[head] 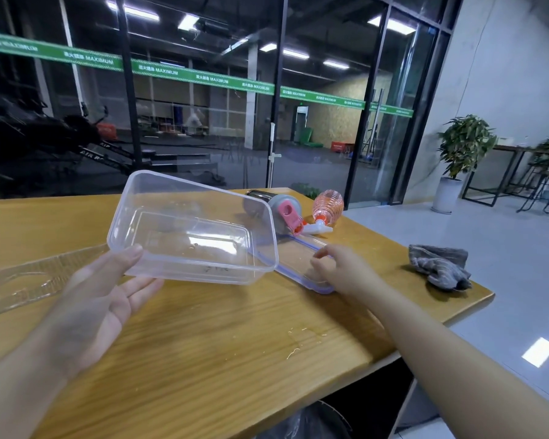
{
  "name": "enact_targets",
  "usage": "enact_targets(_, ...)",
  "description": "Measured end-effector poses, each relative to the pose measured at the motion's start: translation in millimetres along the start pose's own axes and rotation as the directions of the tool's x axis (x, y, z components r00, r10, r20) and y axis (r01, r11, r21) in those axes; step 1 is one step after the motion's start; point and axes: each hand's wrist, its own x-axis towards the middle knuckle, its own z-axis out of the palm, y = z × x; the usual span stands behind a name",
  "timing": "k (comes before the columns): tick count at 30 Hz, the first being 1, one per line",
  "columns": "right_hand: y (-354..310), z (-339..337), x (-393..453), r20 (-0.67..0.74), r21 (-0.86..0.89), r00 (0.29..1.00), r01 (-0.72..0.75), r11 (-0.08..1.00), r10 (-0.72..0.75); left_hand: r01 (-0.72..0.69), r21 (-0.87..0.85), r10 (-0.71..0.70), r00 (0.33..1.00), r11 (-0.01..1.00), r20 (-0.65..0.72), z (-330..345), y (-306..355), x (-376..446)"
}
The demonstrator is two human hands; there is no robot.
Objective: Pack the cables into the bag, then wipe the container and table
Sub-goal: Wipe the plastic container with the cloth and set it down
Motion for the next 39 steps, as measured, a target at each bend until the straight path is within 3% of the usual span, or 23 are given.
enact_targets(6,-22,14,-5,0.198,-0.066,0.978,0.074,0.995,-0.06,-0.018,-0.018,0.018,1.0,1.0,-0.025,-2,6,-2)
enact_targets(10,-30,13,-9,0.192,-0.124,0.978,0.103,0.987,-0.078,-0.034,-0.03,0.031,0.995,0.999,-0.096,-5,8,3)
enact_targets(15,-36,9,-14,0.166,-0.175,0.983,0.112,0.978,-0.083,-0.016,-0.063,0.013,0.999,0.998,-0.044,-13,10,5)
enact_targets(24,-41,7,-15,0.123,-0.476,0.987,0.153,0.866,-0.107,-0.013,-0.1,0.011,1.0,0.995,-0.018,-18,11,6)
enact_targets(39,-31,7,-19,0.186,-0.399,0.978,0.165,0.902,-0.097,-0.012,-0.088,0.01,1.0,0.996,-0.026,-25,11,9)
